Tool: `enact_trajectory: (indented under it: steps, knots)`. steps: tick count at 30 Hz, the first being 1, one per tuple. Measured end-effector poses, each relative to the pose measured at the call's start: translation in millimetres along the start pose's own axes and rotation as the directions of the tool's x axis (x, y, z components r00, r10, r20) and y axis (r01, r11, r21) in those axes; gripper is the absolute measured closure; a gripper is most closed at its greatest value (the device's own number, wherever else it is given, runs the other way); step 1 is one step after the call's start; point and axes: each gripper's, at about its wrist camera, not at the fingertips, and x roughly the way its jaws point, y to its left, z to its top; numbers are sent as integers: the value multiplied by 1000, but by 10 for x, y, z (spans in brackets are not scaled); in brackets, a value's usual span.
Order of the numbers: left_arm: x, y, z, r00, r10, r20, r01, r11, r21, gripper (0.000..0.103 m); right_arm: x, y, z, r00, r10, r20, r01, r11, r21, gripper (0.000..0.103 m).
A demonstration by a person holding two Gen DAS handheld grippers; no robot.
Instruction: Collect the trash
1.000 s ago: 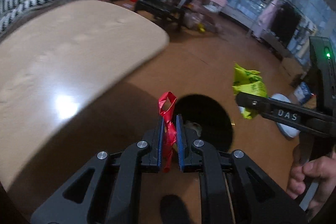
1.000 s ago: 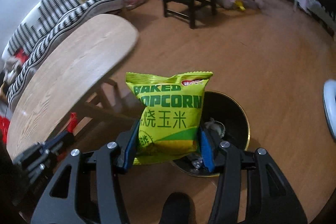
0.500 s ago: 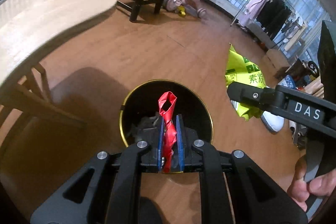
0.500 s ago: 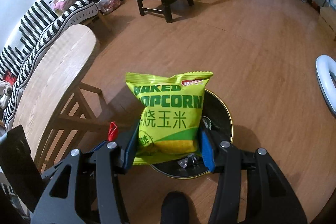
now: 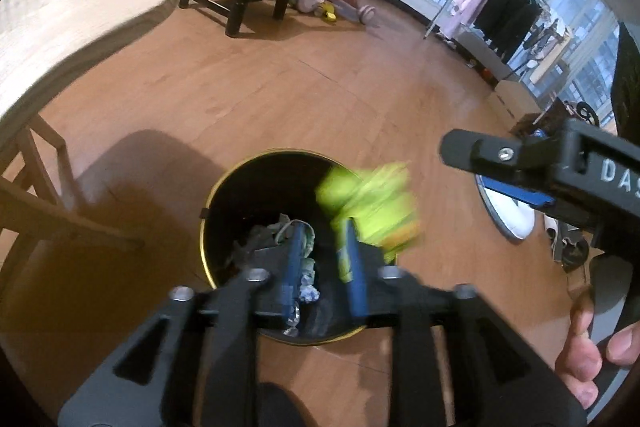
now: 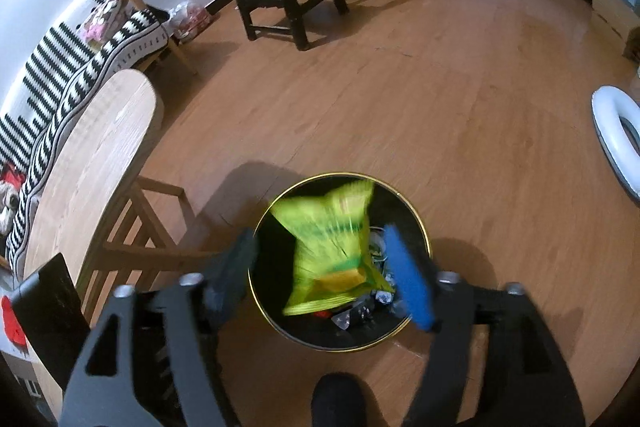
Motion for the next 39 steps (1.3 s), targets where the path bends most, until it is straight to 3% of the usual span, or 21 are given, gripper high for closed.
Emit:
enact_trajectory:
  steps: [2, 6, 11, 14, 18, 21, 23, 27, 30, 35, 39]
  knots:
    - [-39, 25, 9, 1000, 4, 19, -4, 1000, -12, 44, -14, -15, 8, 1000, 1, 6, -1, 1000, 6, 30]
    - [-138, 81, 28, 999, 2, 37, 0, 999, -38, 31, -40, -12, 9, 1000, -3, 12, 3, 1000, 13, 26]
    - [-309, 155, 60, 998, 27, 53, -24, 998, -49, 23, -159, 123, 24, 999, 18, 30, -18, 1000, 2, 21]
    - [-534, 234, 79, 997, 37, 64, -33, 998, -52, 18, -369, 354, 30, 995, 73, 63, -71, 997, -32, 14]
    - [-1125, 418, 77, 982, 140, 126, -137, 990, -33, 12, -598, 817, -6, 988, 125, 92, -112, 984, -138, 7]
    - [-1646, 675, 14, 958, 227, 178, -219, 974, -65, 12, -715, 1284, -107, 982, 160, 103, -131, 961, -244, 7]
    - [-1961, 865, -78, 937, 282, 206, -271, 959, -81, 11, -773, 1653, -215, 976, 195, 97, -156, 936, -315, 7]
    - [-2753, 1373, -345, 861, 442, 252, -410, 896, -172, 11, -854, 2345, -468, 962, 264, 65, -213, 880, -425, 7]
    - [-3384, 1796, -608, 804, 532, 267, -452, 837, -308, 11, -897, 2893, -746, 948, 315, 47, -247, 822, -513, 7]
    - [-4194, 2368, -1105, 702, 677, 221, -526, 702, -481, 11, -915, 3767, -1244, 928, 372, -26, -304, 714, -631, 7]
    - [-4700, 2674, -1482, 640, 743, 195, -548, 619, -563, 10, -886, 4287, -1590, 925, 375, -64, -310, 644, -700, 7]
